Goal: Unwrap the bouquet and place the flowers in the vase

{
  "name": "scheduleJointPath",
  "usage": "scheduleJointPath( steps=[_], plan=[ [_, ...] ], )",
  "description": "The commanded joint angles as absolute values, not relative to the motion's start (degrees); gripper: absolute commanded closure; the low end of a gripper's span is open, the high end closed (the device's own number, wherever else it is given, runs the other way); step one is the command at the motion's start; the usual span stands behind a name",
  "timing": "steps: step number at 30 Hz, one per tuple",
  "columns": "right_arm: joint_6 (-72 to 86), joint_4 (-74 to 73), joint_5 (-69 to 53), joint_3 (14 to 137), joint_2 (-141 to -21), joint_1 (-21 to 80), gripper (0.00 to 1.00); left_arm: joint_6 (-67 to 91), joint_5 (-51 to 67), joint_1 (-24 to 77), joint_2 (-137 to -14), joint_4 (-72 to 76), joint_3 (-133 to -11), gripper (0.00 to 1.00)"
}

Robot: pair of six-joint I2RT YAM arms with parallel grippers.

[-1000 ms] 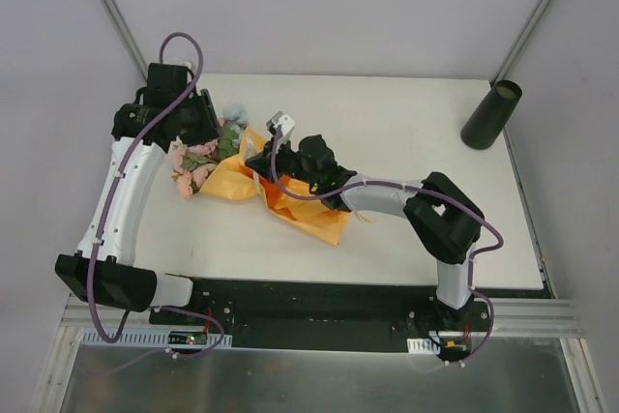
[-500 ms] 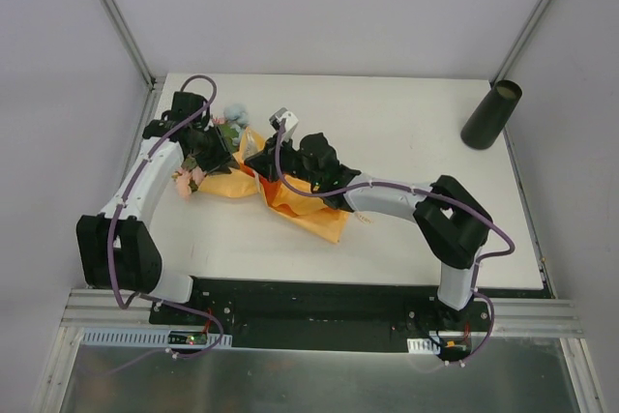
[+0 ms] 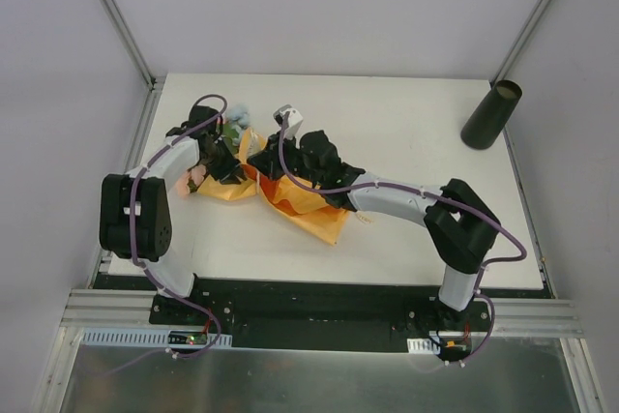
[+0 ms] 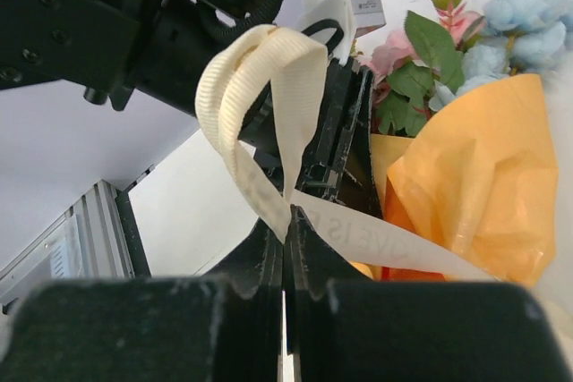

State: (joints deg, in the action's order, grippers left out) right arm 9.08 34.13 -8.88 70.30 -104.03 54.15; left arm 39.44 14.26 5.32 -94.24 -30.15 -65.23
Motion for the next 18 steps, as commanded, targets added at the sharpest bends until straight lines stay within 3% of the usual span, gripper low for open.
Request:
scheduleJointPath(
  steps=[1,18],
  plan=[
    [12.47,33.93,-3.97,73.57,-97.92,54.40,1.00,40.43,11.25,5.71,-95.89,-28.30,-63.81,0.78],
    [20.56,25.41,3.33,70.66,-85.97,51.42,1.00,38.41,7.21,5.71,-99.67,-28.30,-63.72,0.78]
  ],
)
